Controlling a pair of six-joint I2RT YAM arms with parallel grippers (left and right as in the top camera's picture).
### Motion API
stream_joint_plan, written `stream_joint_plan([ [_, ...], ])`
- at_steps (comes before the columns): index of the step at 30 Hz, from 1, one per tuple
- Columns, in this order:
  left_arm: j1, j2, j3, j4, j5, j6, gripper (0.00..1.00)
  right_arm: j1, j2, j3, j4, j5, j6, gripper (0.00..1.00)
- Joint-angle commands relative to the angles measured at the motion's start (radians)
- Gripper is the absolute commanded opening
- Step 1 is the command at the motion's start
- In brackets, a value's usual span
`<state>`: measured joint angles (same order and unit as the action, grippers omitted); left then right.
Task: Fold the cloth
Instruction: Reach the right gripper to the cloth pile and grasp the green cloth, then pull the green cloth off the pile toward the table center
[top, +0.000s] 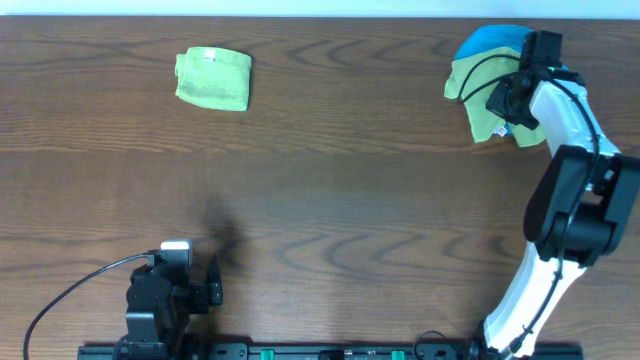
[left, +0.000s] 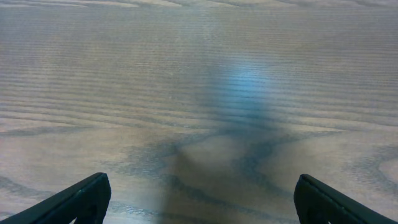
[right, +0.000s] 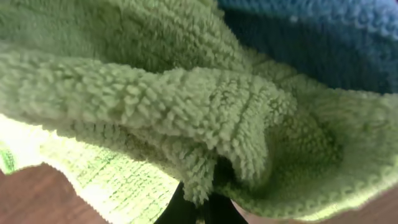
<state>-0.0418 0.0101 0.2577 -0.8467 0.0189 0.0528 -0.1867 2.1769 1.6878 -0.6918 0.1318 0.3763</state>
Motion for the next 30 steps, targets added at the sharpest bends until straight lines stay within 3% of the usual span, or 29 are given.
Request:
stream_joint_plan([
  [1, 0.002, -0.006, -0.009, -0.057, -0.026, 0.030, 0.95, 0.006, -0.098, 0.017, -0.033, 0.018, -0.085, 0.01],
  [12, 0.002, -0.006, -0.009, -0.058, -0.026, 0.030, 0.95, 0.122, -0.349, 0.017, -0.262, -0.007, -0.264, 0.01],
  [21, 0.002, -0.006, -0.009, -0.057, -0.026, 0.030, 0.95, 0.347, -0.515, 0.017, -0.482, -0.061, -0.356, 0.01],
  [30, 0.002, -0.006, -0.009, -0.057, -0.026, 0.030, 0.95, 0.547, -0.638, -0.004, -0.684, -0.143, -0.356, 0.02],
])
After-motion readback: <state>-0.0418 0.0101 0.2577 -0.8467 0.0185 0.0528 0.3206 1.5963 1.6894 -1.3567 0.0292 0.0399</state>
